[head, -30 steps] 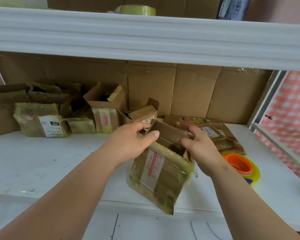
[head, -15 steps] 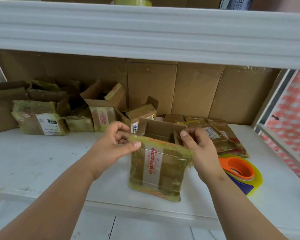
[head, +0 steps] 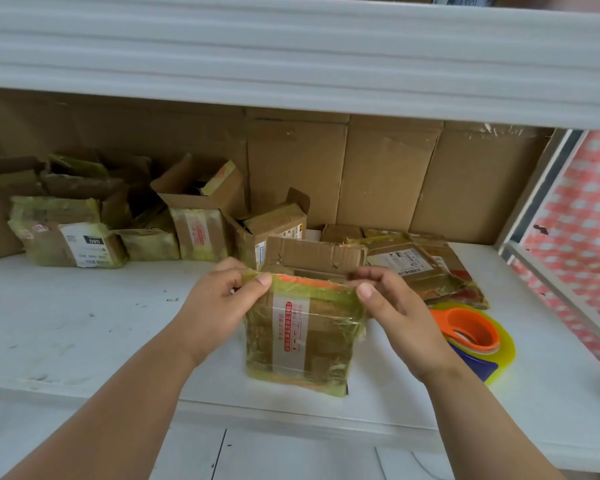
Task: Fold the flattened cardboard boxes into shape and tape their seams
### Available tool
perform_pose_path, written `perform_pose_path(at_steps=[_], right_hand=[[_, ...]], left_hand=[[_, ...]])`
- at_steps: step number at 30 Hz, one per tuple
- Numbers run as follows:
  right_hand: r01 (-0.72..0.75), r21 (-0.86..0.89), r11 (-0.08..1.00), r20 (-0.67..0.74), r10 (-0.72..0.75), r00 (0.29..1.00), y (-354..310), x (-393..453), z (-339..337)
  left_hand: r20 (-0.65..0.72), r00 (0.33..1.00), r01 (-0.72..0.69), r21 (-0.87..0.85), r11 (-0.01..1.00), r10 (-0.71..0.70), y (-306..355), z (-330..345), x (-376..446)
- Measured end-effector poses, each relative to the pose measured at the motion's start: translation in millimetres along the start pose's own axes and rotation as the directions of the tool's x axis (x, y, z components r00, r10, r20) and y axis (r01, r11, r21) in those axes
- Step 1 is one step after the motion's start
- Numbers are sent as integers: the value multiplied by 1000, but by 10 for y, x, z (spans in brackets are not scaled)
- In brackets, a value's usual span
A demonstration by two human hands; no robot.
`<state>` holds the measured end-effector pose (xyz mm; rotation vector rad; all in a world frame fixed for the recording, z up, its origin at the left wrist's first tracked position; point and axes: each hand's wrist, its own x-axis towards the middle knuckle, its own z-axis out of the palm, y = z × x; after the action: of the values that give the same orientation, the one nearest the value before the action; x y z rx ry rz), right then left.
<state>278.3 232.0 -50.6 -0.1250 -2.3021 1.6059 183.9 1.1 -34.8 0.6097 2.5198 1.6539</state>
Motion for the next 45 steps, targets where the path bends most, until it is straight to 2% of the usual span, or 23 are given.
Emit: perform_pose_path(at_steps=[8, 10, 13, 15, 17, 19, 21, 23, 30, 33, 35, 38, 42, 45], right_hand=[[20, 170, 985, -130, 2, 992, 35, -94, 203], [30, 113, 993, -195, -8, 981, 62, -79, 248], [25, -64, 998, -291, -43, 956, 113, -42, 243], [13, -16, 1000, -249, -17, 968, 97, -10, 215], [-13, 63, 998, -149, 23, 989, 68, 17, 192], [-41, 100, 994, -75, 49, 996, 51, 32, 174], [-55, 95, 994, -60, 61, 996, 55, 41, 161], [-43, 79, 996, -63, 49, 997, 67, 44, 148], [92, -51, 994, -92, -96, 991, 147, 50, 150], [85, -56, 995, -90, -90, 992, 154, 64, 136], [87, -126, 988, -54, -95, 994, 140, 78, 104], [102, -218, 971, 8, -103, 995, 149, 117, 40], [122, -243, 962, 18, -121, 992, 186, 110, 42], [124, -207, 970, -11, -129, 992, 196, 90, 95]], left_hand=[[-117, 993, -14, 103, 995, 26, -4, 56, 1], [-130, 992, 9, 115, 993, 6, 18, 70, 29], [-125, 992, 23, 137, 990, -5, 12, 70, 87], [-97, 995, 14, 147, 989, 1, 11, 55, 137], [-64, 998, 34, 122, 992, -27, 9, 27, 212], [24, 998, 50, 76, 996, -52, 5, -8, 278], [131, 990, 57, 4, 998, -57, -4, -18, 320], [182, 982, 65, -44, 997, -56, -9, -4, 317], [51, 998, -39, -122, 992, 46, -190, 40, 259], [-2, 999, -48, -121, 991, 48, -225, 95, 232], [-19, 998, -59, -82, 995, 58, -218, 121, 224], [-27, 992, -121, 76, 990, 123, -208, 103, 227], [55, 984, -179, 244, 953, 171, -217, 26, 261], [59, 986, -165, 186, 969, 156, -229, 14, 288]])
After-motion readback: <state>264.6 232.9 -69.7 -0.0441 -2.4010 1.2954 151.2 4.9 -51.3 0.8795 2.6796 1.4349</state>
